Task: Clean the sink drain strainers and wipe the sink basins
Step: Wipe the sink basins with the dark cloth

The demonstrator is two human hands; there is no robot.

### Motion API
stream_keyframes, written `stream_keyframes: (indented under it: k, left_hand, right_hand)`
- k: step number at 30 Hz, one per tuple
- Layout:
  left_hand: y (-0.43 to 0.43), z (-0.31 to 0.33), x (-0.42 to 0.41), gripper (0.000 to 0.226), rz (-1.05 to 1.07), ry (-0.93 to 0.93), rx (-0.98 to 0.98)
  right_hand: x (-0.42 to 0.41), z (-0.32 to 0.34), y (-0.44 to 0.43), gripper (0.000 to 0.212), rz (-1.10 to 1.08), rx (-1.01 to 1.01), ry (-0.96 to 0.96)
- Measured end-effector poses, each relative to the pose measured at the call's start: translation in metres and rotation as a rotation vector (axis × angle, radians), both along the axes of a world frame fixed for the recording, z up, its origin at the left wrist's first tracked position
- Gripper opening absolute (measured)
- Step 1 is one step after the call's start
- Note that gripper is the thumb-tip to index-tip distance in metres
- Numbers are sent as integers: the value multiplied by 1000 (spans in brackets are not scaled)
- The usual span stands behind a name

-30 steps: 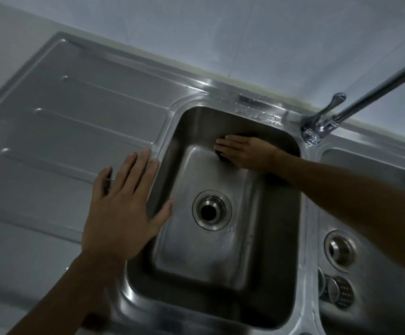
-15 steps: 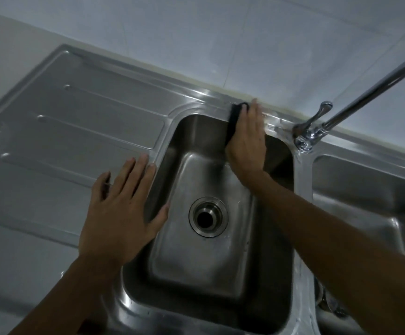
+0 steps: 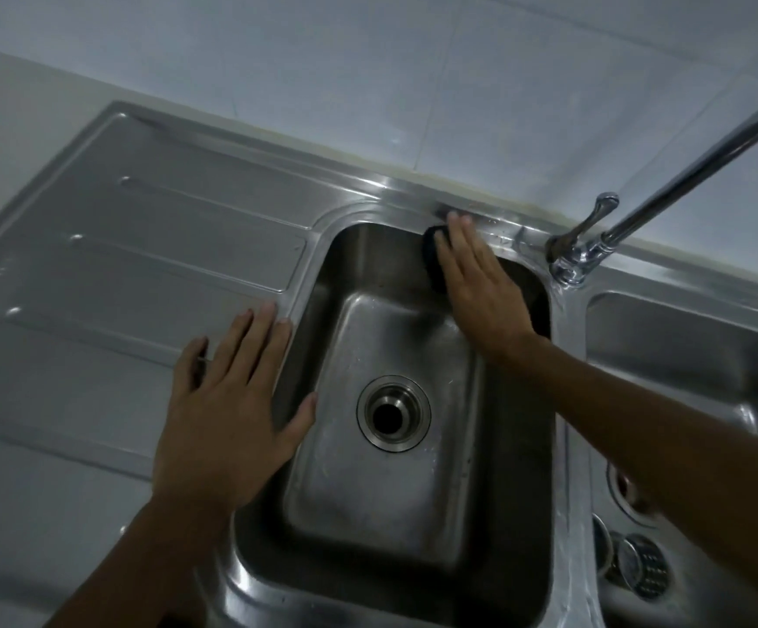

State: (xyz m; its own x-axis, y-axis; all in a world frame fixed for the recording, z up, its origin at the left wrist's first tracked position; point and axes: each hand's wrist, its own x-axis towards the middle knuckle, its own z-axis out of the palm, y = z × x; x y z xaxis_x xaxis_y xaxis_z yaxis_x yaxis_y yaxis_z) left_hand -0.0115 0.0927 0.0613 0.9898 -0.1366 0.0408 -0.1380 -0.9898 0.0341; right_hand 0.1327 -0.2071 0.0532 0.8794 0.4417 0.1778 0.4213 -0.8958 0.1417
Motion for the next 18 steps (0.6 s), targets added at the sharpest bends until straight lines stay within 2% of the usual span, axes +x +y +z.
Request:
stream_keyframes:
  k: [3, 5, 8, 13, 15, 18]
  left_hand:
    - [0, 1, 0, 82, -3, 2, -1]
    - [0, 1, -1, 82, -6, -8, 11]
    - [2, -3, 0, 81, -1, -32, 2]
    - [3, -3, 2, 80, -10, -26, 4]
    - [2, -1, -1, 80, -8, -10, -7]
    - [0, 4, -1, 80, 7, 3, -18]
  right_hand:
    - [0, -21, 30, 64, 393, -136, 7]
    - [10, -43, 61, 51, 480, -221, 16]
    - [21, -77, 74, 40, 474, -448, 89]
    - [14, -105, 23, 69, 199, -616, 109]
    - [-3, -99, 14, 79, 30, -611, 229]
    - [-29, -86, 1, 70, -288, -579, 454]
